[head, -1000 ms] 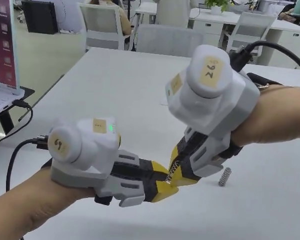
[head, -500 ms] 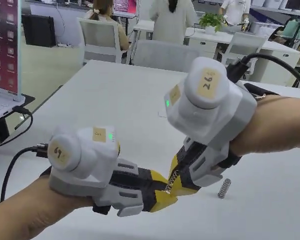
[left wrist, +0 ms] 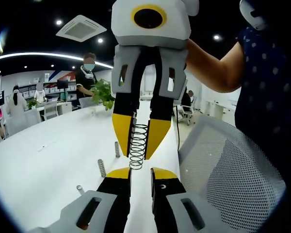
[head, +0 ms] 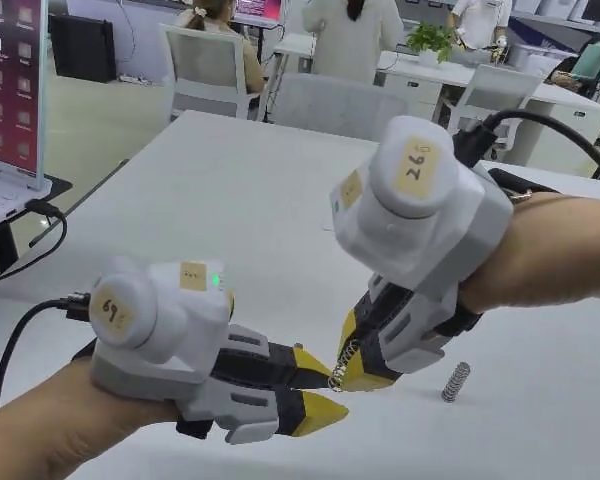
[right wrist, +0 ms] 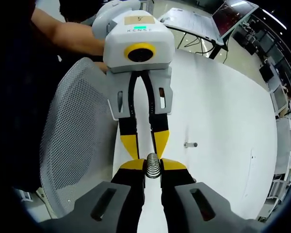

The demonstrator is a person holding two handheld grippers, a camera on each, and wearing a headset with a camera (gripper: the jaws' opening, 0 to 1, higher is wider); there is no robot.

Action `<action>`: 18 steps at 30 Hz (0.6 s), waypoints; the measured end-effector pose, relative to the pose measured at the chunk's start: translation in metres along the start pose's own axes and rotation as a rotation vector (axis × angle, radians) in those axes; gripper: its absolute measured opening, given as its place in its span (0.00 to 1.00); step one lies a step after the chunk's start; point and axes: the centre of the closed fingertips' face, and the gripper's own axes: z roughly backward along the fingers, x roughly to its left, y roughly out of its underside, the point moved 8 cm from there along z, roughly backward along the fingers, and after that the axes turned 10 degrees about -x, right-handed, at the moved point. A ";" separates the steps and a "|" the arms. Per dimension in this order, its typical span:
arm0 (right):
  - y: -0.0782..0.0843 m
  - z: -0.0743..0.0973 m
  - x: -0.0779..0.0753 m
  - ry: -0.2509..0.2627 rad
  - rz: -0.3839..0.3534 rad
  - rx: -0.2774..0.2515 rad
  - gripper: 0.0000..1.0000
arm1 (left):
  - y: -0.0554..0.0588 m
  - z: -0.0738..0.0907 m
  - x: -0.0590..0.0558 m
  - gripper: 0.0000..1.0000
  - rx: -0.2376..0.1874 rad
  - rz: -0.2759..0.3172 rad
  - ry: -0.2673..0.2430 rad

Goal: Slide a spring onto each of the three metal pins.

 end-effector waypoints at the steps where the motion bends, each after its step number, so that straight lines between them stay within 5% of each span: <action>1: 0.000 -0.001 -0.001 -0.003 0.003 0.000 0.09 | 0.002 0.001 0.001 0.10 0.002 0.007 -0.006; 18: 0.002 -0.003 -0.012 -0.013 0.021 -0.014 0.09 | 0.015 0.011 0.006 0.24 0.001 0.048 -0.091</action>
